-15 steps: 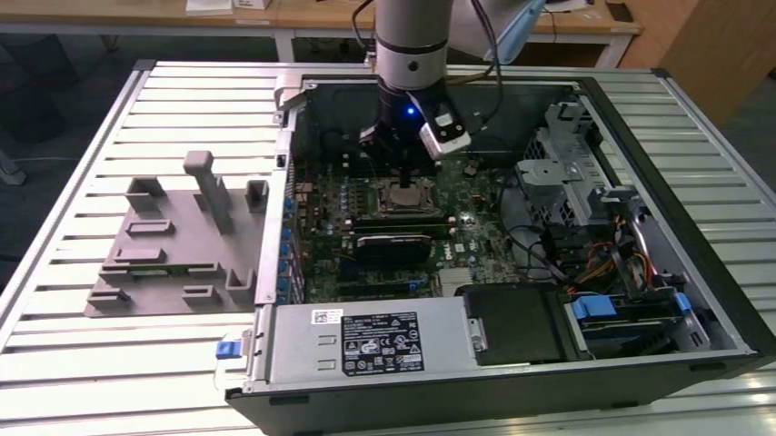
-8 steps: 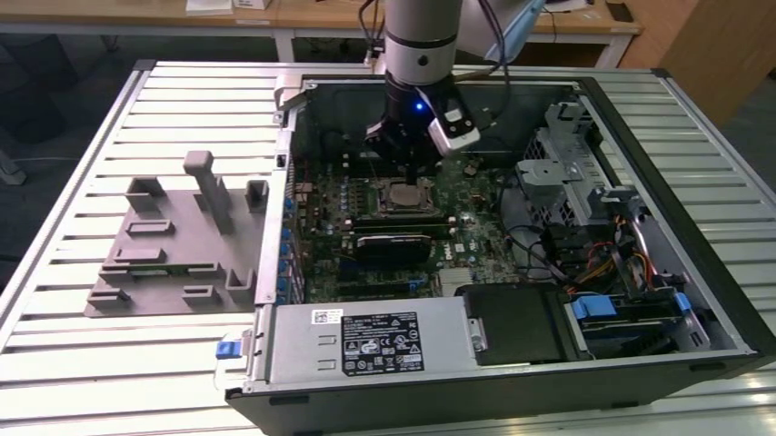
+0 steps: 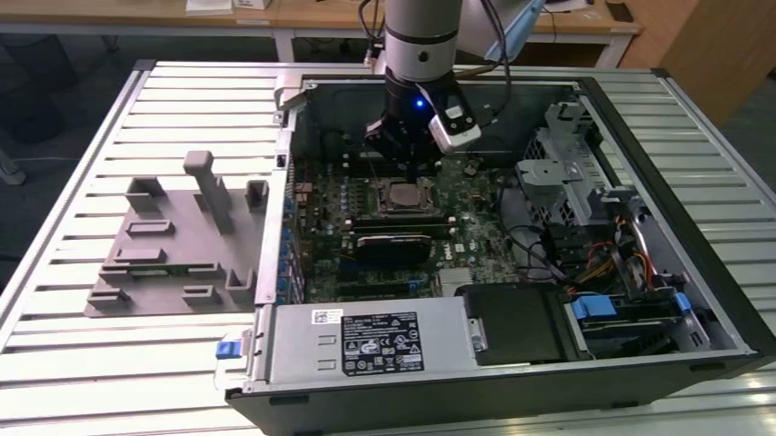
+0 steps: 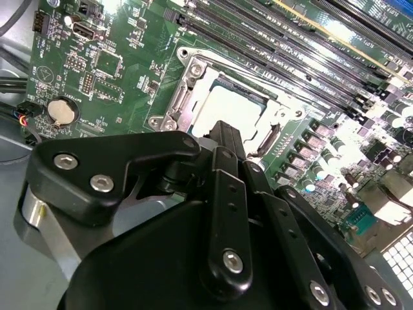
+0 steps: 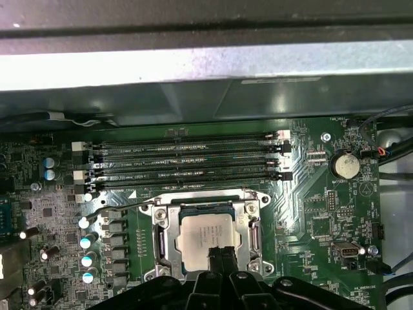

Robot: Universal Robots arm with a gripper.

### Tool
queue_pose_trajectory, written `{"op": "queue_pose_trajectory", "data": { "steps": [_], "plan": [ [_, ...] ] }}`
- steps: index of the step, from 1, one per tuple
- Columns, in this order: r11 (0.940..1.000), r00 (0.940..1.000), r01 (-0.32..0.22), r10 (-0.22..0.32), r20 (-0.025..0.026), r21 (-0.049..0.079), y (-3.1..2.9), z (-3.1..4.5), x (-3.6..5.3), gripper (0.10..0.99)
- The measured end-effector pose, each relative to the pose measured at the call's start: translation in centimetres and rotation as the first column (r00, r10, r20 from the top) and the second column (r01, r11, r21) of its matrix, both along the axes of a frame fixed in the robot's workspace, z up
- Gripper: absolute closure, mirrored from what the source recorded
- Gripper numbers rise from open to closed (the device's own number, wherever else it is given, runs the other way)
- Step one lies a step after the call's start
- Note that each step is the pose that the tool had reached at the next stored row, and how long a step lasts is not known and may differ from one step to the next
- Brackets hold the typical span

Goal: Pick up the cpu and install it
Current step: 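Install the first cpu locking lever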

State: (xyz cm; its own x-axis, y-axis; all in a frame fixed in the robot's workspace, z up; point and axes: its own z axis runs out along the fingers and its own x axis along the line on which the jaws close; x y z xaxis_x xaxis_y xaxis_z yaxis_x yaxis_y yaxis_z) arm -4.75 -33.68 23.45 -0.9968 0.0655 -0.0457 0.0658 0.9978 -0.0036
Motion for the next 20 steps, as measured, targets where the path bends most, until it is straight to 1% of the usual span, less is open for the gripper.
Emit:
{"op": "queue_pose_trajectory", "data": {
  "steps": [6,20],
  "plan": [
    [1.0000,1.0000,0.000,0.000,-0.0001,0.000,0.00,0.01,-0.12,0.980],
    [1.0000,1.0000,0.000,0.000,0.0001,0.000,0.00,0.01,-1.61,0.980]
  ]
}}
